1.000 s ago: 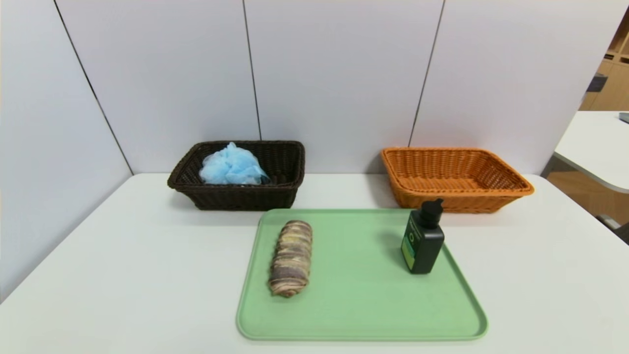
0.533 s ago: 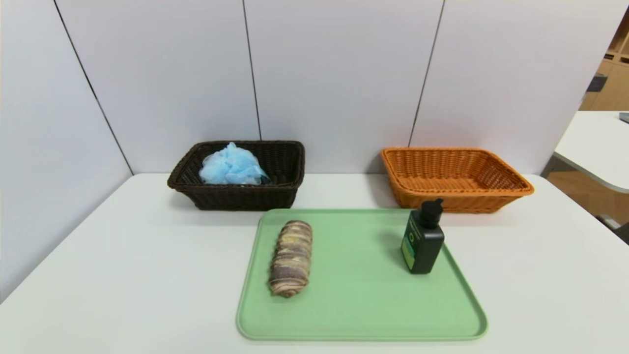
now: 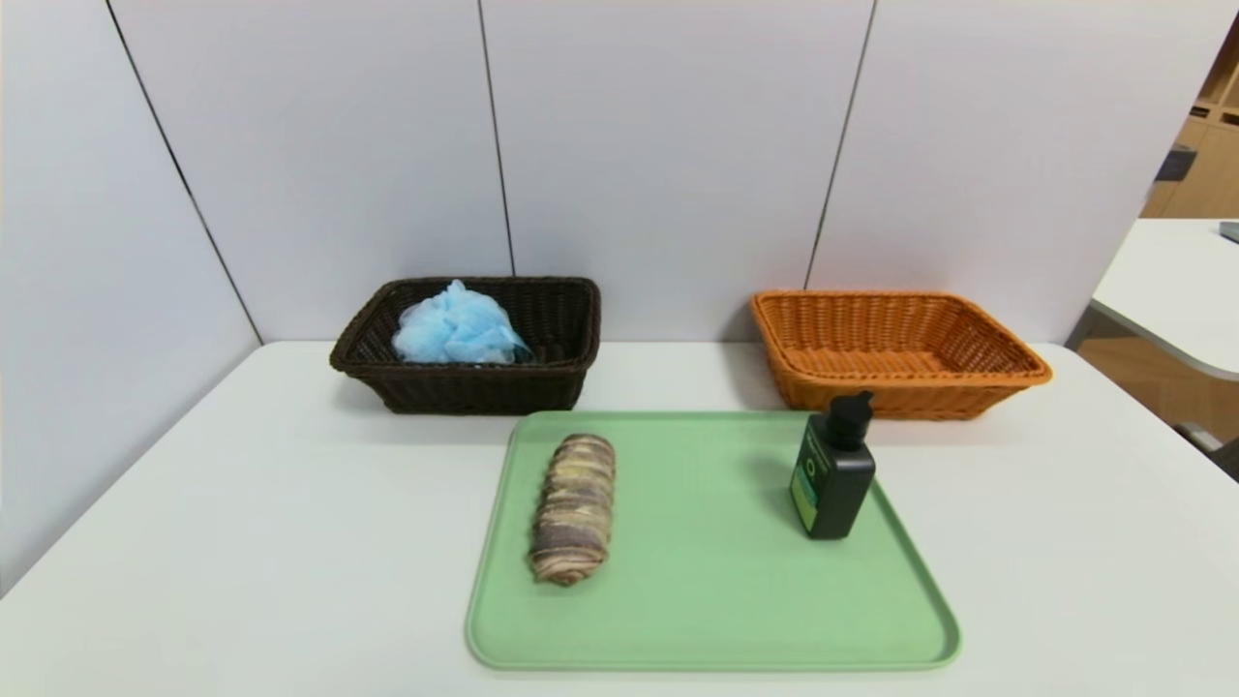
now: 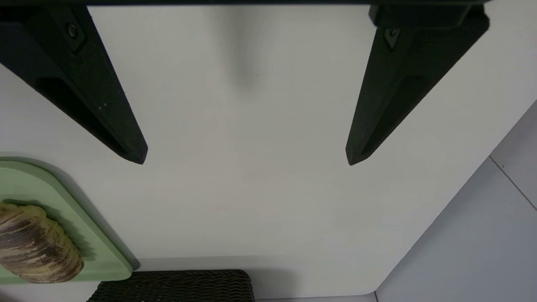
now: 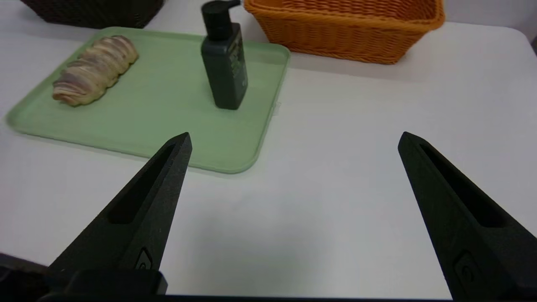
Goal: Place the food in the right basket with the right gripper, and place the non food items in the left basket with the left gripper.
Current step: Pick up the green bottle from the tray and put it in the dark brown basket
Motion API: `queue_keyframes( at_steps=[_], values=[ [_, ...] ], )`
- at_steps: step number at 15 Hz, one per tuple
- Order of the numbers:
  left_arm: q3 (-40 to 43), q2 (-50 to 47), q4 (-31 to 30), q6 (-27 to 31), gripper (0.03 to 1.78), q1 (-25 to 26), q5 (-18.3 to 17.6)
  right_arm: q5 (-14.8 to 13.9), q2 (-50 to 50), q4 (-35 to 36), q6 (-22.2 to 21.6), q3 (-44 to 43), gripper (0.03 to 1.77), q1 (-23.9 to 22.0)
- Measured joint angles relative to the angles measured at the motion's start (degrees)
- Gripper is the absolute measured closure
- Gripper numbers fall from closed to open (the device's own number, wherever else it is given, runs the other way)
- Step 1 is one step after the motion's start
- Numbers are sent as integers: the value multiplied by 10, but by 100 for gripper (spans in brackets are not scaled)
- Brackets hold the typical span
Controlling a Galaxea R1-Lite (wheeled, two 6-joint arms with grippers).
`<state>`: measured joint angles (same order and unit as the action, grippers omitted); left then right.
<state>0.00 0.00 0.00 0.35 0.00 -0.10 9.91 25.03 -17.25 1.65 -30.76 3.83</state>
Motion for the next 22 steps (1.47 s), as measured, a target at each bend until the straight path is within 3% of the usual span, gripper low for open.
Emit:
queue_keyframes(
  at_steps=[4,8,12,22],
  values=[
    [0,0,0,0,12,0,0,22,130,-22,0,-112,10,78],
    [0,0,0,0,12,0,0,20,237,-34,-12,-188,10,106],
    [0,0,0,0,12,0,0,19,340,-102,-24,-252,10,128],
    [0,0,0,0,12,0,0,19,420,-104,-24,-189,10,178]
  ],
)
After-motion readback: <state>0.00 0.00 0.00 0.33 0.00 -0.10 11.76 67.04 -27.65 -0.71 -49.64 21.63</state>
